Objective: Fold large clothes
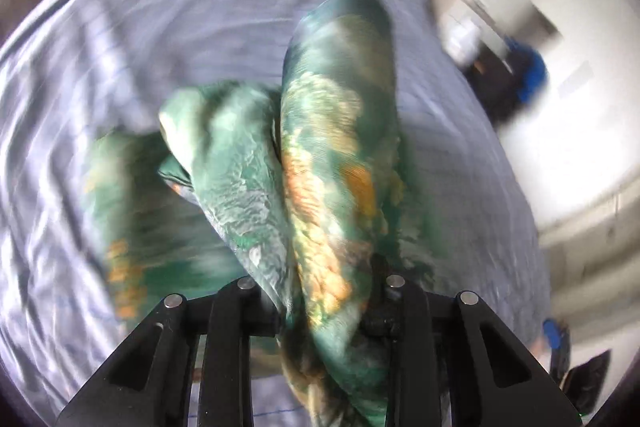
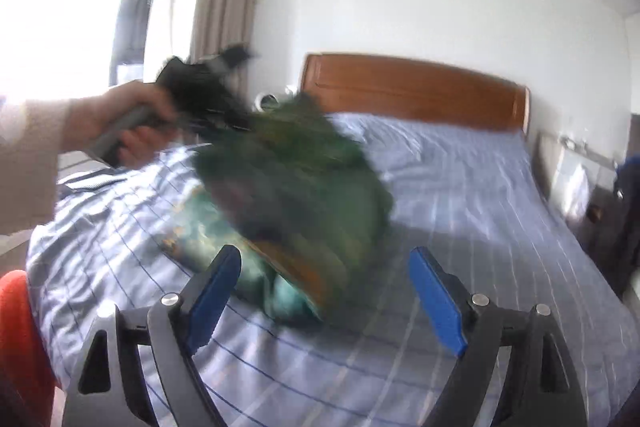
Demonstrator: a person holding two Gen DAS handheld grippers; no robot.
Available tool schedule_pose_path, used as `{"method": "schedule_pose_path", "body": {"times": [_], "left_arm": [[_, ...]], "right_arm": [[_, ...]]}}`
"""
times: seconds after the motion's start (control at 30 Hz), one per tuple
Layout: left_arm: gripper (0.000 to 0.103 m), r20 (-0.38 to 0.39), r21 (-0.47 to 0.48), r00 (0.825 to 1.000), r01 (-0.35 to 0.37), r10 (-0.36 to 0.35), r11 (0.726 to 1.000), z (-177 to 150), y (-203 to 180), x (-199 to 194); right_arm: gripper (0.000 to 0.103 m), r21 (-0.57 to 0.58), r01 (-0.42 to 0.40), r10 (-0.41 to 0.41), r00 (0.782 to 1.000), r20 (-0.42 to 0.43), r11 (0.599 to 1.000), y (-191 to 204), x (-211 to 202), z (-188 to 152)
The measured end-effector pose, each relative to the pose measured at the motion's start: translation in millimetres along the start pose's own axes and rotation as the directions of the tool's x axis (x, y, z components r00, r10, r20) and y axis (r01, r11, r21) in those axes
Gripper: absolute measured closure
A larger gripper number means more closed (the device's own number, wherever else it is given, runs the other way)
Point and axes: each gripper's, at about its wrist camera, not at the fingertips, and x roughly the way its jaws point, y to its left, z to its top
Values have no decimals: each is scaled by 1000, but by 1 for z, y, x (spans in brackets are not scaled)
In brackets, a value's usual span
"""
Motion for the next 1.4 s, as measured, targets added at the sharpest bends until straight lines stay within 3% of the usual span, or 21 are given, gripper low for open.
{"method": "schedule_pose_path", "body": {"times": [0.13,0.2,0.3,0.37,0.4,0.5,0.6,0.63,0.67,0.73,0.77,0.87,0.93,1.0,1.07,1.1,1.17,1.2,1.27,1.33,1.4], "left_arm": [[75,-1,-178,1000,-17,18,984,-26,85,7],[73,-8,-220,1000,-2,0,975,-39,102,16],[70,13,-222,999,34,-32,975,-47,108,24],[66,17,-194,1000,17,-14,981,-48,100,32],[65,17,-186,1000,13,-10,982,-52,102,31],[63,15,-171,1000,20,-18,985,-52,107,32],[60,20,-179,999,46,-43,983,-51,124,35],[60,20,-179,999,44,-41,983,-52,129,38],[59,19,-177,999,50,-47,983,-55,132,43],[58,34,-183,998,54,-49,982,-59,141,51],[56,48,-202,997,70,-62,977,-61,147,55],[51,69,-260,992,121,-107,958,-56,159,60],[46,75,-267,987,156,-141,951,-52,160,53],[32,97,-279,980,196,-175,940,-52,163,37],[11,141,-280,977,192,-158,941,-55,165,17],[7,155,-281,982,148,-107,948,-56,167,6],[5,183,-270,981,118,-70,956,-61,171,-7],[5,176,-267,982,112,-65,957,-63,172,-8],[4,136,-259,990,55,-20,964,-67,171,-2],[2,89,-267,995,-14,39,964,-70,170,9],[0,45,-329,998,-28,45,944,-72,178,22]], "right_arm": [[19,84,-25,31,996,-78,996,-1,10,-8],[24,134,-40,53,994,-98,990,-5,14,-11],[45,210,-94,123,983,-133,973,-10,44,2],[67,259,-145,185,973,-139,955,-6,73,25],[69,271,-164,208,968,-141,948,-5,80,32],[71,342,-285,355,921,-163,895,13,129,56],[71,393,-385,488,848,-207,835,37,188,57],[73,401,-377,497,830,-252,835,45,204,47],[85,414,-337,483,813,-325,846,53,228,30],[103,408,-244,417,808,-416,880,59,255,2],[103,415,-227,405,814,-416,881,58,262,-11],[103,499,-231,443,820,-363,836,49,264,-25],[103,469,-228,423,828,-368,853,52,261,-20],[103,408,-221,383,845,-373,886,57,246,-8],[91,372,-228,364,861,-355,900,61,227,6],[85,354,-231,354,873,-336,906,62,215,14],[50,313,-232,327,898,-296,921,67,195,28],[49,289,-245,323,908,-266,925,72,186,34],[50,251,-277,339,905,-257,928,84,180,38],[49,212,-305,360,881,-307,928,106,192,33],[48,151,-264,304,846,-438,953,134,213,10]]}}
